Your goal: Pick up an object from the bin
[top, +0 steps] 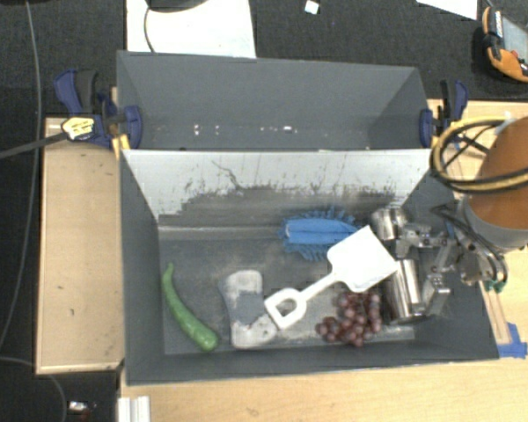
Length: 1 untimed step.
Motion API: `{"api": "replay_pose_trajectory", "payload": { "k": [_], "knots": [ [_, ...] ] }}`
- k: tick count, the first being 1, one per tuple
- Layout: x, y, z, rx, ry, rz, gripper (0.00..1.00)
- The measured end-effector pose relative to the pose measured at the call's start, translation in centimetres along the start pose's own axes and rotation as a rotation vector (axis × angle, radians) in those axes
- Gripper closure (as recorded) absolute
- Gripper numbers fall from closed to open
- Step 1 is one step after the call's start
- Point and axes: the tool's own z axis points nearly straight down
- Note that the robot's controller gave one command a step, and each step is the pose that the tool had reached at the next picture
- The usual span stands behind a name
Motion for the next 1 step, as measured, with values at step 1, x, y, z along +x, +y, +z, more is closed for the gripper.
{"api": "replay_pose_trajectory", "payload": {
  "k": [1],
  "knots": [
    [-0.17,0.06,-0.45,0.002,-0.008,-0.007,0.0]
  ]
}}
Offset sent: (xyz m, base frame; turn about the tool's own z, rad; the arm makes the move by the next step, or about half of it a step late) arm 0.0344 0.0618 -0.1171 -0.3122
